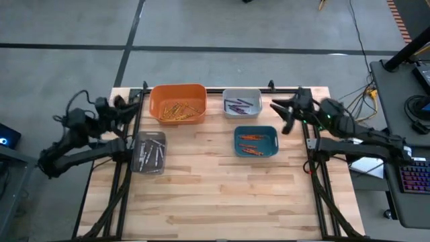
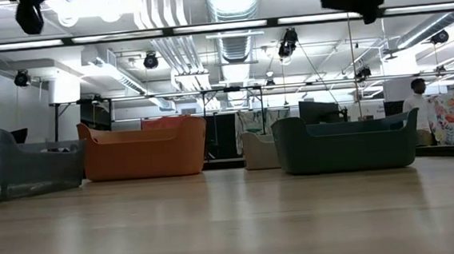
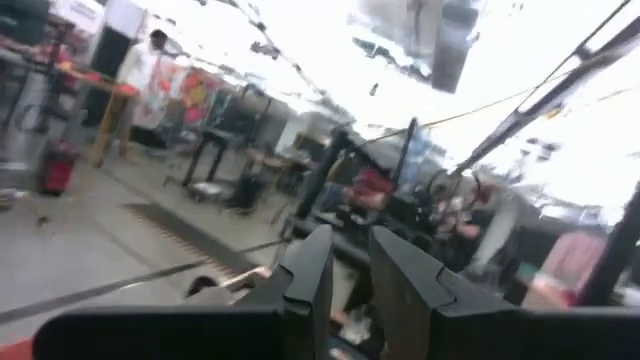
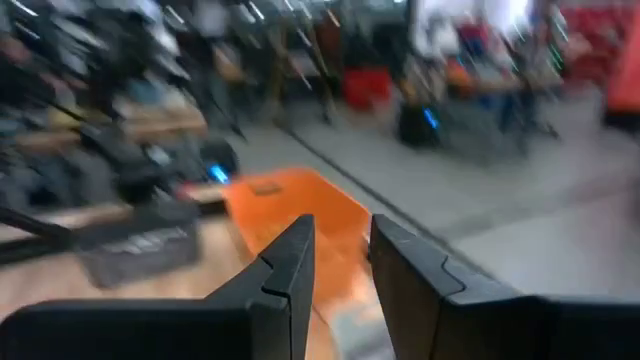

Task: Sort crayons
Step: Return to Home Position

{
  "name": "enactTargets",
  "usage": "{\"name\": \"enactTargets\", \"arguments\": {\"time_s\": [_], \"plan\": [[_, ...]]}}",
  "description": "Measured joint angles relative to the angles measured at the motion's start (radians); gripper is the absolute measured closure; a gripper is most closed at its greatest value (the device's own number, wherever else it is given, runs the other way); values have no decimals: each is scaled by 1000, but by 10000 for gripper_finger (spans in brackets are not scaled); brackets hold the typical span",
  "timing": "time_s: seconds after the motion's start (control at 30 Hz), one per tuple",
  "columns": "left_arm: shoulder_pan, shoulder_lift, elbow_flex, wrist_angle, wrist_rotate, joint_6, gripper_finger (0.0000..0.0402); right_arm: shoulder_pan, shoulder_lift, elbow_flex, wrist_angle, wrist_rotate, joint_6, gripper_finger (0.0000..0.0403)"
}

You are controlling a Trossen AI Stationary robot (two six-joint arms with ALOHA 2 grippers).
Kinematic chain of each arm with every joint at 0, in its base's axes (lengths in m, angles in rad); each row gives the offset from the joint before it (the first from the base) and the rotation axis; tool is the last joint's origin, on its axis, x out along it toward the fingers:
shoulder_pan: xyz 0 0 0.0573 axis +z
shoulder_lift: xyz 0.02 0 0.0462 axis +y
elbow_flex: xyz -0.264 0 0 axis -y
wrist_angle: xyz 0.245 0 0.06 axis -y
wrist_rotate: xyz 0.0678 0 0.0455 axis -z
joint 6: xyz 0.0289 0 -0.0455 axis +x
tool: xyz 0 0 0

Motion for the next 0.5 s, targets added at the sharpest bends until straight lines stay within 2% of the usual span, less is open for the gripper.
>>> {"name": "enactTargets", "arguments": {"time_s": [0.2,0.37,0.5], "plan": [[0,-148,-303,360,47,-20,349,-3,-174,-177,133,-86,52,320],[1,-135,-483,627,85,-44,349,-4,-328,-254,144,-98,73,321],[2,-143,-597,702,93,-99,349,-2,-465,-315,148,-100,70,321]]}}
